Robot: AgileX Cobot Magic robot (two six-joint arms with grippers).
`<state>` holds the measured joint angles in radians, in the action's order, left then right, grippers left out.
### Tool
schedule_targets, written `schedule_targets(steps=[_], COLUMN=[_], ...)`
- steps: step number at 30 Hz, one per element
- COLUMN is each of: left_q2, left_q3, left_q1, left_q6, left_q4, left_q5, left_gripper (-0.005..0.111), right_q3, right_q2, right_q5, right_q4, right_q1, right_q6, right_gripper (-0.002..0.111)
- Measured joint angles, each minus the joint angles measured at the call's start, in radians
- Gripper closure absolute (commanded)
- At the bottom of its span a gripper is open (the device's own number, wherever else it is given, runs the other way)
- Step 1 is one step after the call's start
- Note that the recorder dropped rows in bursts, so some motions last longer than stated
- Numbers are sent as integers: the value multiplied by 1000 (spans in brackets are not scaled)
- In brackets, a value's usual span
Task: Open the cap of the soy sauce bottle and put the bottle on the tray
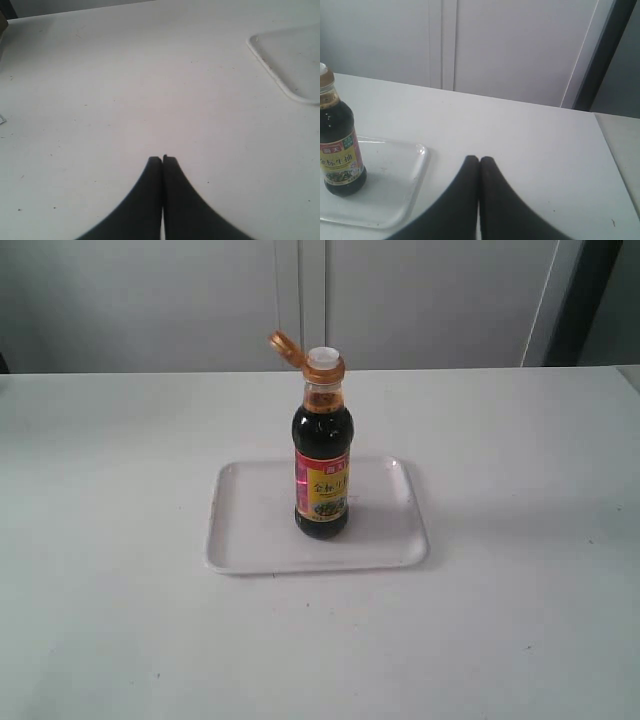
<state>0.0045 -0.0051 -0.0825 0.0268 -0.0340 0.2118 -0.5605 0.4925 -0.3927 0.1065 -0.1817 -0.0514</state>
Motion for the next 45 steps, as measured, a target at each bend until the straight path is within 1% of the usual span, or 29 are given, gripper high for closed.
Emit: schedule_targets(steps=[10, 16, 21, 23, 30, 36, 45], left_q2=[0, 0, 0, 0, 0, 0, 0], left_q3=[0, 0, 0, 0, 0, 0, 2], left_q1=[0, 0, 0, 0, 0, 0, 0], left_q6=[0, 0, 0, 0, 0, 0, 0], left_q4=[0, 0, 0, 0, 0, 0, 0], left_q5=[0, 0, 0, 0, -2, -2, -2], left_gripper=[107, 107, 107, 107, 107, 107, 107], right_q3=[0, 3, 49, 77, 194, 270, 331], right_q2=[0, -14, -88, -124, -312, -463, -488], right_q5=[0, 2, 4, 4, 3, -38, -73], right_q4=[2, -12, -39, -42, -23, -24, -23], right_q1=[0, 0, 0, 0, 0, 0, 0], right_q6=[41, 148, 212, 211, 116, 104, 104], right_gripper=[108, 108, 108, 108, 108, 108, 108])
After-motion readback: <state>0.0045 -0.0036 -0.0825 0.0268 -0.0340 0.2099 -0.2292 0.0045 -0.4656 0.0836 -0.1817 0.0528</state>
